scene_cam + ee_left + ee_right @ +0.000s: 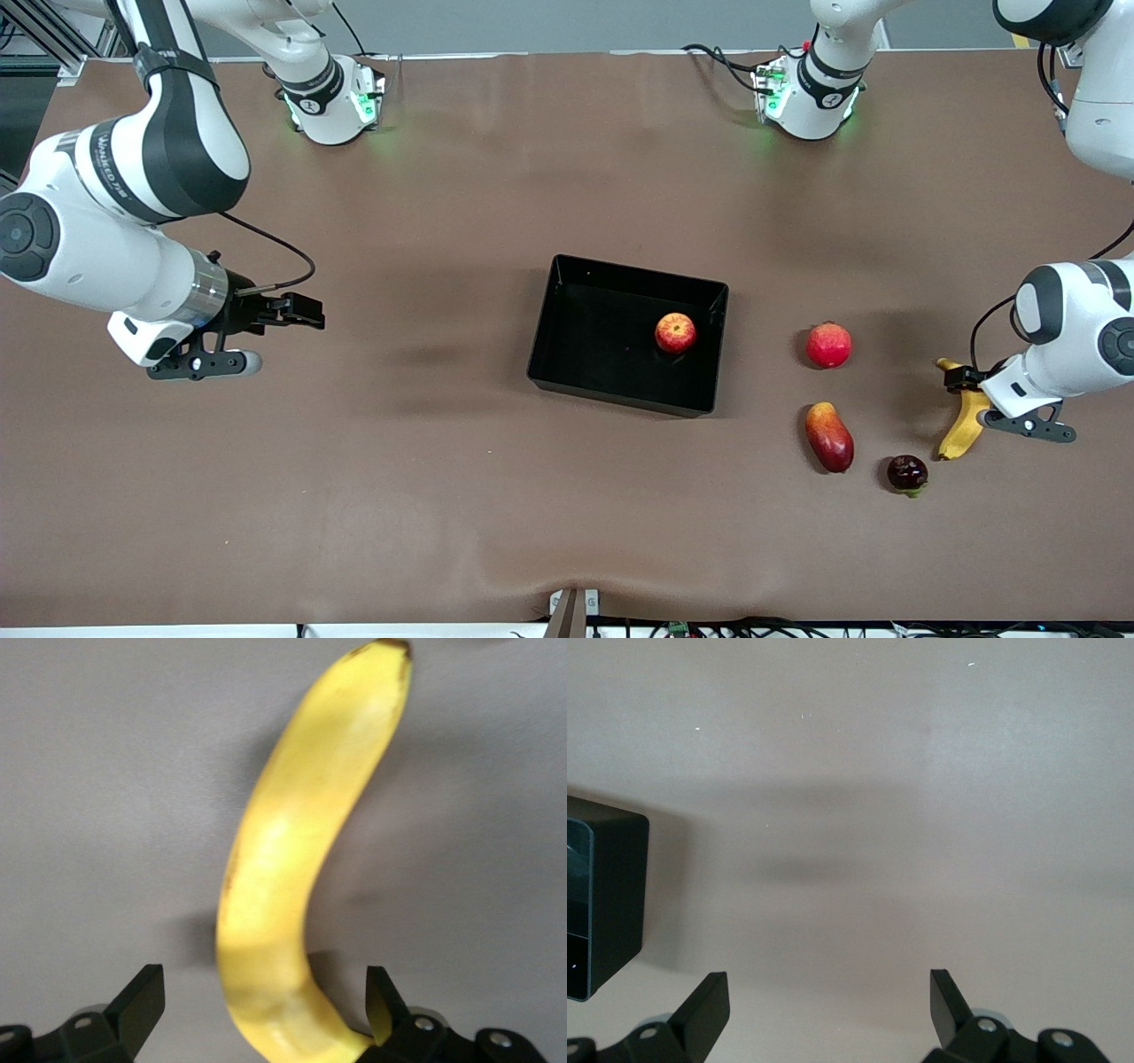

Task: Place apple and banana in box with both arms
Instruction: 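Grasp the yellow banana with the left gripper, then carry the banana with the left gripper into the black tray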

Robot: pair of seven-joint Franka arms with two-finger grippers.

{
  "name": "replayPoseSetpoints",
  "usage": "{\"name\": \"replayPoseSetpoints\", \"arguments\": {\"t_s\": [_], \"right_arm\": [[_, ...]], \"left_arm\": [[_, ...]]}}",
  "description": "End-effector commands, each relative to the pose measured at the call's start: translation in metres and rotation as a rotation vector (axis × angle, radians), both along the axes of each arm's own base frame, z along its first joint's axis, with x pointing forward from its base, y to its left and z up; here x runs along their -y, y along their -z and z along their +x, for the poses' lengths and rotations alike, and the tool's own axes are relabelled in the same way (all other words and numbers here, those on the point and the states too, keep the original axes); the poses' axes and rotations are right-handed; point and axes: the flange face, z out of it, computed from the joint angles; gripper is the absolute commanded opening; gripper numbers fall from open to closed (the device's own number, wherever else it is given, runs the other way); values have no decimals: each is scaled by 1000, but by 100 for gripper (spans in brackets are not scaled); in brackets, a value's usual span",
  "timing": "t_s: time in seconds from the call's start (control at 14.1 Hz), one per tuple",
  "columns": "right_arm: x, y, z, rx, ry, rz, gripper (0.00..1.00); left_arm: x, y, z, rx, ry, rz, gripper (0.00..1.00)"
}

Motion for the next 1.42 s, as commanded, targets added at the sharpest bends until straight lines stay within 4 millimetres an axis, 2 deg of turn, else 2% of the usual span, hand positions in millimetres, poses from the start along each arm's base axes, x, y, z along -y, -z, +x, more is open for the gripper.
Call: {"name": "replayPoseSetpoints", "arguments": {"t_s": [0.0, 0.07, 0.14, 0.28, 0.36, 0.57, 0.71, 0.92, 1.0, 1.14, 1.28, 1.35], "right_arm": [[5, -12, -7, 13, -6, -8, 100], [11, -22, -6, 32, 2, -6, 100], [13, -31, -9, 34, 3, -6, 100], [18, -45, -14, 40, 8, -7, 100], [26, -52, -18, 34, 21, -9, 100], [36, -69, -24, 45, 19, -11, 100], [55, -76, -26, 37, 1, -24, 100], [92, -94, -36, 20, 37, -27, 100], [103, -102, -41, 22, 38, -31, 100], [121, -111, -52, -6, 55, -47, 100], [131, -122, -61, -24, 70, -60, 100], [140, -128, -65, -25, 87, -74, 100]], "left_arm": [[-10, 13, 2, 18, 34, 2, 71], [-10, 12, 2, 19, 35, 2, 31], [-10, 10, 2, 19, 41, 4, 0], [-6, -6, 1, 3, 56, 10, 0], [6, -22, 0, -34, 62, 0, 0], [81, -93, -1, -130, 35, -71, 0], [150, -133, -5, -156, -25, -92, 0], [268, -155, -16, -160, -203, -108, 0], [305, -152, -20, -161, -261, -113, 0], [395, -149, -36, -149, -332, -95, 0], [460, -137, -46, -152, -414, -105, 0], [484, -128, -53, -150, -452, -120, 0]]}}
